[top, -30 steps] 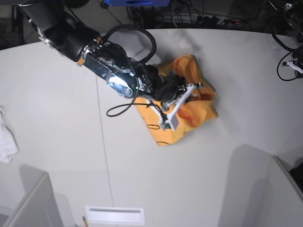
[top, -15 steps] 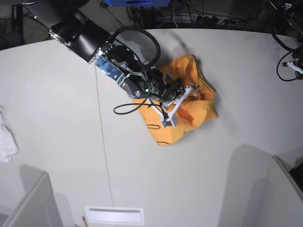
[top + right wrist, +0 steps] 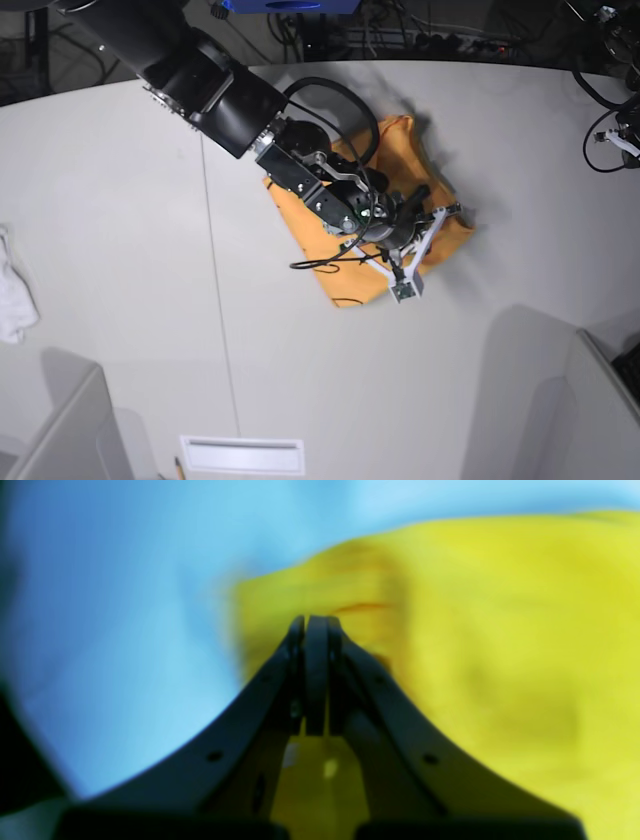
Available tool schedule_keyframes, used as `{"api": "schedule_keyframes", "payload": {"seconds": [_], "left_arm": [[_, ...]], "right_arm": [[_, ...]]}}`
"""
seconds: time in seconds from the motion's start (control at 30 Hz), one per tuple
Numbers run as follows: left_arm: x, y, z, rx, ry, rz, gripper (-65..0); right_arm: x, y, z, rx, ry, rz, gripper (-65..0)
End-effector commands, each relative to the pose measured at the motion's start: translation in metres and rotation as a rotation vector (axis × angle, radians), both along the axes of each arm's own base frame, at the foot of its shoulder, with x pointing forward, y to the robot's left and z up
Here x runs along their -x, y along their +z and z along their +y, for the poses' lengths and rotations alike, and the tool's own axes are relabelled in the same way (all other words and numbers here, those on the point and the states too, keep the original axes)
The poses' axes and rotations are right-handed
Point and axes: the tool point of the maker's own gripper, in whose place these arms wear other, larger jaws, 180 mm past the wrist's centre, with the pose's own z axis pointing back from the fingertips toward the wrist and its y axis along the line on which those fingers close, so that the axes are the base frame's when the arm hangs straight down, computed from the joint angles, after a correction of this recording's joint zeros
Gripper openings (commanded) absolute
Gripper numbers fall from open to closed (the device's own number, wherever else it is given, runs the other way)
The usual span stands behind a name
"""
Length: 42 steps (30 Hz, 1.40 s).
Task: Fold the T-shirt properly
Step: 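Fold the lifted shirt edge over onto the rest with the right gripper, then release the shirt and move the left gripper to its edge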
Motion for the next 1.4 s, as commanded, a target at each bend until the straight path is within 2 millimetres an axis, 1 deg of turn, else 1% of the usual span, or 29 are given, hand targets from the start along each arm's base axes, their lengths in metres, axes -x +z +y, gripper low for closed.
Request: {"api": "schedule_keyframes", "payload": {"seconds": [0.0, 0.07, 0.13, 0.17, 0.2, 0.23, 0.3, 0.37, 0.43, 0.5, 0.53, 0.6, 0.67, 0.73, 0.8, 0.87, 0.9, 0.93, 0.97, 1.0, 1.03, 1.1, 1.17, 1.2, 1.27, 1.33, 1.37], "left_arm": [[-0.006, 0.012, 0.004, -0.029, -0.016, -0.028, -65.0], [-0.006, 0.011, 0.003, -0.026, -0.016, -0.028, -65.0], [-0.007, 0.008, -0.002, -0.015, -0.019, -0.028, -65.0], [-0.007, 0.007, -0.004, -0.010, -0.021, -0.032, -65.0], [-0.011, 0.010, -0.006, -0.014, -0.026, -0.045, -65.0], [-0.015, 0.014, -0.008, -0.020, -0.031, -0.059, -65.0], [-0.018, 0.017, -0.019, -0.015, -0.037, -0.085, -65.0], [-0.020, 0.020, -0.024, -0.019, -0.043, -0.099, -65.0], [-0.020, 0.021, -0.025, -0.019, -0.044, -0.101, -65.0], [-0.019, 0.019, -0.027, -0.018, -0.050, -0.093, -65.0], [-0.019, 0.017, -0.030, -0.015, -0.062, -0.086, -65.0], [-0.012, 0.010, -0.033, -0.011, -0.074, -0.057, -65.0], [-0.011, 0.010, -0.032, -0.013, -0.072, -0.055, -65.0], [-0.009, 0.009, -0.031, -0.014, -0.070, -0.048, -65.0], [-0.010, 0.014, -0.027, -0.032, -0.077, -0.044, -65.0], [-0.003, 0.011, -0.030, -0.038, -0.098, -0.014, -65.0], [-0.004, 0.006, -0.041, -0.031, -0.130, 0.002, -65.0], [-0.008, 0.000, -0.060, -0.015, -0.182, 0.013, -65.0], [-0.008, -0.007, -0.080, 0.010, -0.223, 0.024, -65.0], [-0.005, -0.012, -0.095, 0.030, -0.246, 0.028, -65.0], [-0.003, -0.016, -0.111, 0.064, -0.257, 0.020, -65.0], [-0.004, -0.022, -0.141, 0.192, -0.246, -0.043, -65.0], [-0.005, -0.023, -0.161, 0.321, -0.227, -0.112, -65.0], [-0.007, -0.019, -0.170, 0.381, -0.220, -0.157, -65.0], [-0.010, -0.011, -0.181, 0.482, -0.195, -0.238, -65.0], [-0.013, -0.002, -0.192, 0.578, -0.178, -0.316, -65.0], [-0.013, 0.001, -0.197, 0.622, -0.167, -0.344, -62.0]], "right_arm": [[-0.016, 0.026, 0.012, -0.050, -0.001, -0.071, -65.0], [-0.019, 0.033, 0.017, -0.106, -0.015, -0.083, -65.0], [-0.011, 0.056, 0.034, -0.217, 0.043, -0.082, -65.0], [-0.005, 0.071, 0.043, -0.271, 0.082, -0.090, -65.0], [-0.003, 0.083, 0.045, -0.298, 0.099, -0.111, -65.0], [-0.003, 0.089, 0.041, -0.297, 0.101, -0.118, -65.0], [-0.002, 0.085, 0.021, -0.239, 0.076, -0.074, -65.0], [0.004, 0.083, 0.002, -0.195, 0.053, -0.029, -65.0], [0.018, 0.081, -0.015, -0.168, 0.043, 0.006, -65.0], [0.034, 0.084, -0.030, -0.169, 0.043, 0.026, -65.0], [0.043, 0.082, -0.042, -0.162, 0.036, 0.037, -65.0], [0.055, 0.081, -0.059, -0.156, -0.009, 0.056, -65.0], [0.064, 0.080, -0.072, -0.144, -0.065, 0.068, -65.0], [0.073, 0.075, -0.082, -0.125, -0.106, 0.071, -65.0], [0.087, 0.067, -0.082, -0.093, -0.092, 0.085, -65.0], [0.096, 0.059, -0.083, -0.065, -0.092, 0.082, -64.1], [0.099, 0.055, -0.085, -0.053, -0.102, 0.077, -59.0], [0.099, 0.053, -0.088, -0.045, -0.119, 0.061, -55.5], [0.098, 0.052, -0.093, -0.036, -0.134, 0.038, -54.0], [0.097, 0.051, -0.096, -0.031, -0.145, 0.021, -53.1], [0.096, 0.048, -0.103, -0.012, -0.153, 0.009, -52.8], [0.097, 0.042, -0.112, 0.009, -0.157, 0.007, -51.3], [0.101, 0.036, -0.120, 0.030, -0.163, 0.014, -49.8], [0.101, 0.032, -0.127, 0.041, -0.179, 0.022, -49.4], [0.099, 0.028, -0.139, 0.047, -0.222, 0.037, -49.4], [0.097, 0.023, -0.156, 0.057, -0.271, 0.055, -49.2], [0.097, 0.020, -0.165, 0.068, -0.293, 0.061, -49.2]]}}
